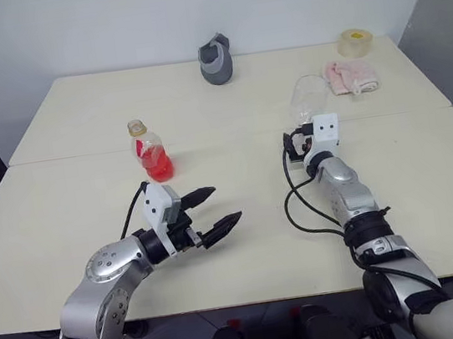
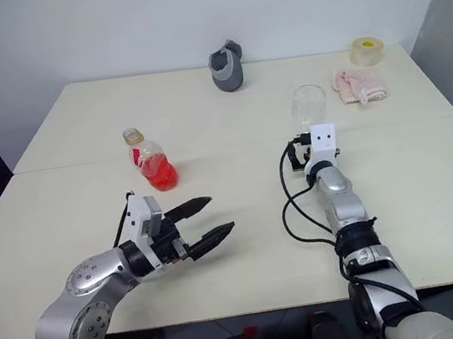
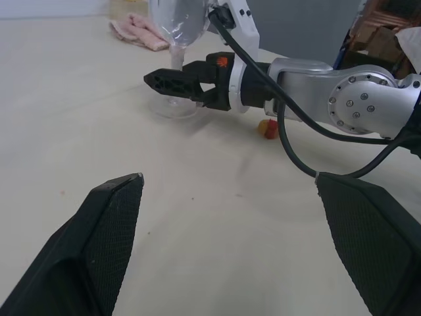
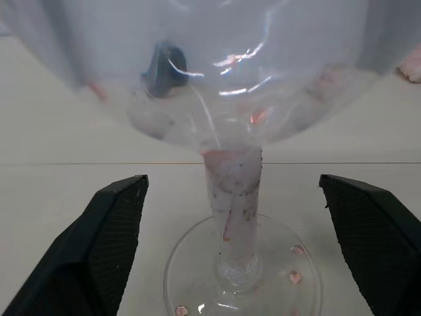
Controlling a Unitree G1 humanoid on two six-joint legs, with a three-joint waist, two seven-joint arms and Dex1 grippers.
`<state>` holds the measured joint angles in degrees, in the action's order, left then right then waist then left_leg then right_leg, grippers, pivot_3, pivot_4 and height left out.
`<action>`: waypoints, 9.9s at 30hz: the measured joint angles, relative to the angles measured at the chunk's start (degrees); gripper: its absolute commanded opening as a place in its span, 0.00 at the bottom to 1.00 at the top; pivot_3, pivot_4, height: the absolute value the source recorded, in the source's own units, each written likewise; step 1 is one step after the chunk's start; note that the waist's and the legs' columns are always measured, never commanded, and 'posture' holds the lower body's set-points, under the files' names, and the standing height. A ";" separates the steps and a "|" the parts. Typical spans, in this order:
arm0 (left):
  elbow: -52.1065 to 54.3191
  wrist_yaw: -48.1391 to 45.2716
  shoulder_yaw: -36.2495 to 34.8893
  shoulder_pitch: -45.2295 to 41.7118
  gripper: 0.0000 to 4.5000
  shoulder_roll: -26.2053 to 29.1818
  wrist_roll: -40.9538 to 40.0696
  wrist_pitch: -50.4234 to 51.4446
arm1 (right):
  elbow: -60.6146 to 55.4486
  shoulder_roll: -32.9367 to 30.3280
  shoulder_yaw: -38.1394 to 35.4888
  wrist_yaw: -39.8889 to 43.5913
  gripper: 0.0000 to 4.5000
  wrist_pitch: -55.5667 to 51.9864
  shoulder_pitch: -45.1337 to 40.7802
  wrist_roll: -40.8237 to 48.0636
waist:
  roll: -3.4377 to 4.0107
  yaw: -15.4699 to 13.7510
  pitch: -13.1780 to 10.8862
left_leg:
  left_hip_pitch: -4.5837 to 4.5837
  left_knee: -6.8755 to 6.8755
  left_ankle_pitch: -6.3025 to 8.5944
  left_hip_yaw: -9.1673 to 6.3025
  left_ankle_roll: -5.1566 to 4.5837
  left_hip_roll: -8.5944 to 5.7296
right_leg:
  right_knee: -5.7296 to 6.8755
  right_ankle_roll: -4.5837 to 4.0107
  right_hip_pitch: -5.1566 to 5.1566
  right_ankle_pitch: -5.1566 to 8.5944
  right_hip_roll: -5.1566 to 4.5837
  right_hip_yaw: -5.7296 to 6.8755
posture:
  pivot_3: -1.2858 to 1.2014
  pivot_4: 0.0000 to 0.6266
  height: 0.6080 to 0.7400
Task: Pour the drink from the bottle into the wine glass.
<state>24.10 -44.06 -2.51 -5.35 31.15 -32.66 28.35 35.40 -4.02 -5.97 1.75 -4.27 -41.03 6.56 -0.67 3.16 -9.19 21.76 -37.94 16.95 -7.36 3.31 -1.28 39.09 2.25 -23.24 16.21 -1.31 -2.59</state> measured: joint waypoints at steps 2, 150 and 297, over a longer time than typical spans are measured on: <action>-0.01 0.19 0.00 -0.01 1.00 -0.08 0.05 0.00 | 0.01 0.01 -0.45 0.53 0.62 0.56 -0.31 0.35 | 0.00 0.04 0.00 | 0.00 0.00 0.00 -0.01 0.00 0.00 | 0.00 0.00 0.00 0.00 0.00 0.01 | 0.52 0.24 1.00; -69.11 13.13 -8.98 -34.27 0.27 -7.70 22.31 -38.98 | -73.95 -24.80 8.32 33.18 1.00 -32.63 28.63 26.22 | -0.05 -1.32 0.00 | 0.08 -0.08 -0.01 -0.31 0.02 -0.08 | -0.07 0.00 0.03 -0.01 -0.06 0.19 | 0.52 0.24 1.00; -97.90 32.36 29.25 -78.75 0.23 11.47 75.45 -86.32 | -56.93 -10.95 12.86 24.30 1.00 -29.90 9.08 12.71 | -0.08 0.64 -0.02 | 0.29 -0.12 -0.04 -0.20 0.06 -0.17 | 0.14 0.01 -0.27 0.00 -0.03 0.21 | 0.52 0.24 1.00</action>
<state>-73.80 -11.70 26.74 -84.10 42.62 42.79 -57.96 -21.53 -14.97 6.89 26.05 -34.17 -31.95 19.27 -0.74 3.79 -9.21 22.05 -38.05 16.91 -7.56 3.37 -1.45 39.22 2.26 -23.51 16.21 -1.34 -2.38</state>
